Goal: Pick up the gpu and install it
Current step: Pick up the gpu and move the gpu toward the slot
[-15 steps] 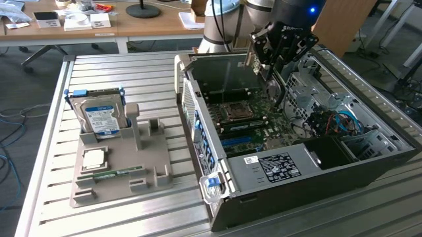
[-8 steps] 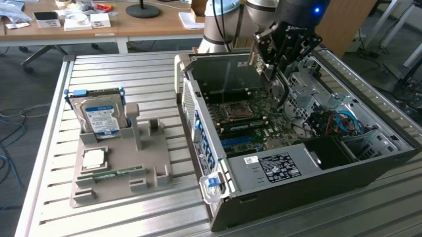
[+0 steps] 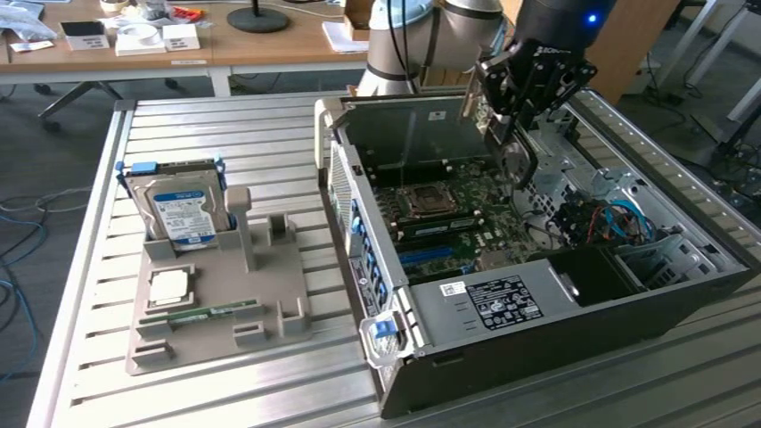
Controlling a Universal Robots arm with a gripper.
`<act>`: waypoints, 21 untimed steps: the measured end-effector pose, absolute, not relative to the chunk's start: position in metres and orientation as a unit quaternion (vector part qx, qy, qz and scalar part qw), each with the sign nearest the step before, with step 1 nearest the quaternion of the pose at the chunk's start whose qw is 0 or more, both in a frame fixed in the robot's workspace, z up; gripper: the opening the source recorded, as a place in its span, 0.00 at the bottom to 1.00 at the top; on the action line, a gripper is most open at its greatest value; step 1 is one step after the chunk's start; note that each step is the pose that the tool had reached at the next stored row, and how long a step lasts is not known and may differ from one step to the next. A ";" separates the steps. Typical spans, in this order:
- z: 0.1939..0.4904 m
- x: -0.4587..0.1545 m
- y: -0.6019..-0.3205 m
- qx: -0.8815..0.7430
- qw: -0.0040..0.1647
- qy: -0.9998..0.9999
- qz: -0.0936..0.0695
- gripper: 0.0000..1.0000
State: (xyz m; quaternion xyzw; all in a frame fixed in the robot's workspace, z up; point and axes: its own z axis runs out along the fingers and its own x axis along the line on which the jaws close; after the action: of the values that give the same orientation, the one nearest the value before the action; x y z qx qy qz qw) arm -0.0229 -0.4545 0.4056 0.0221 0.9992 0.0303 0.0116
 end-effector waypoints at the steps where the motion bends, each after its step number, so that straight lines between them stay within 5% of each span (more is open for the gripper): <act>1: 0.406 -0.020 -0.454 0.022 0.012 0.999 0.030 0.27; 21: 0.405 0.016 -0.452 0.022 0.012 0.999 0.030 0.27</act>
State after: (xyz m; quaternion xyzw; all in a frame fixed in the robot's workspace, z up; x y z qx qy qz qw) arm 0.0165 -0.4520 0.4050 0.0221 0.9992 0.0303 0.0116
